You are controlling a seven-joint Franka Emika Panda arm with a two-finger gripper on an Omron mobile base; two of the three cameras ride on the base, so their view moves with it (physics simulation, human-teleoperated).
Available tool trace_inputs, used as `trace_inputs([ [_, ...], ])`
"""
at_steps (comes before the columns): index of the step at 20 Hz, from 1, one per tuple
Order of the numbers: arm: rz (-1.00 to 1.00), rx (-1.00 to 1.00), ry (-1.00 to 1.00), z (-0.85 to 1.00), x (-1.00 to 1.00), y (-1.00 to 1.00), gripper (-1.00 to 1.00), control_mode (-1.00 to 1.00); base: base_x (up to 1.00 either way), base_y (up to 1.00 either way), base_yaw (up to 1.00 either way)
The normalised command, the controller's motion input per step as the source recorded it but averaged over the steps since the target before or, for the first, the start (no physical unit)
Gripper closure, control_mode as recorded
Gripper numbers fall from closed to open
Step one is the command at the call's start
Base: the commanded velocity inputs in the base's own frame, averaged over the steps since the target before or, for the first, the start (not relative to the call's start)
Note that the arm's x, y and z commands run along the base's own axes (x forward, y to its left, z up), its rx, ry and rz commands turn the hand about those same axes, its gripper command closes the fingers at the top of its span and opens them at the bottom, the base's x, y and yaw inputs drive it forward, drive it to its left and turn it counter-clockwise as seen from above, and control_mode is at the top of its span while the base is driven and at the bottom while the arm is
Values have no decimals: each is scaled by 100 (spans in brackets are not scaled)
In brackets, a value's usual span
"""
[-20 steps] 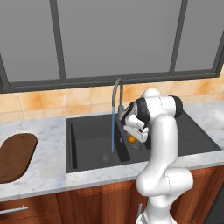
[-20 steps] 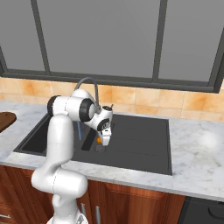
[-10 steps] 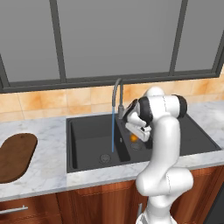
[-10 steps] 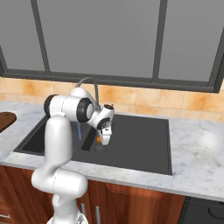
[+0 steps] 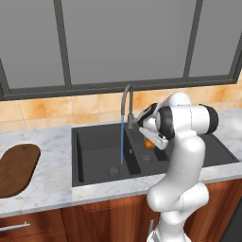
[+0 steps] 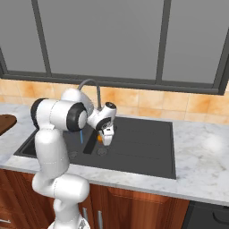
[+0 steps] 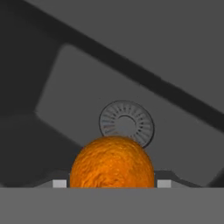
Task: Pick the tangerine from the sink and place it on the cutting board to airdry. Then turn off the sink faucet.
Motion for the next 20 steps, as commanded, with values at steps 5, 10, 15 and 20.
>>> trace_inputs([
  [5,9,0,-12,44,-59,-5,100,-100,0,0,0],
  [10,12,0,-7,82,-49,0,100,-100,0,0,0],
  [15,13,0,0,100,-35,-4,100,-100,0,0,0],
  [20,14,0,-3,74,-60,-7,100,-100,0,0,0],
])
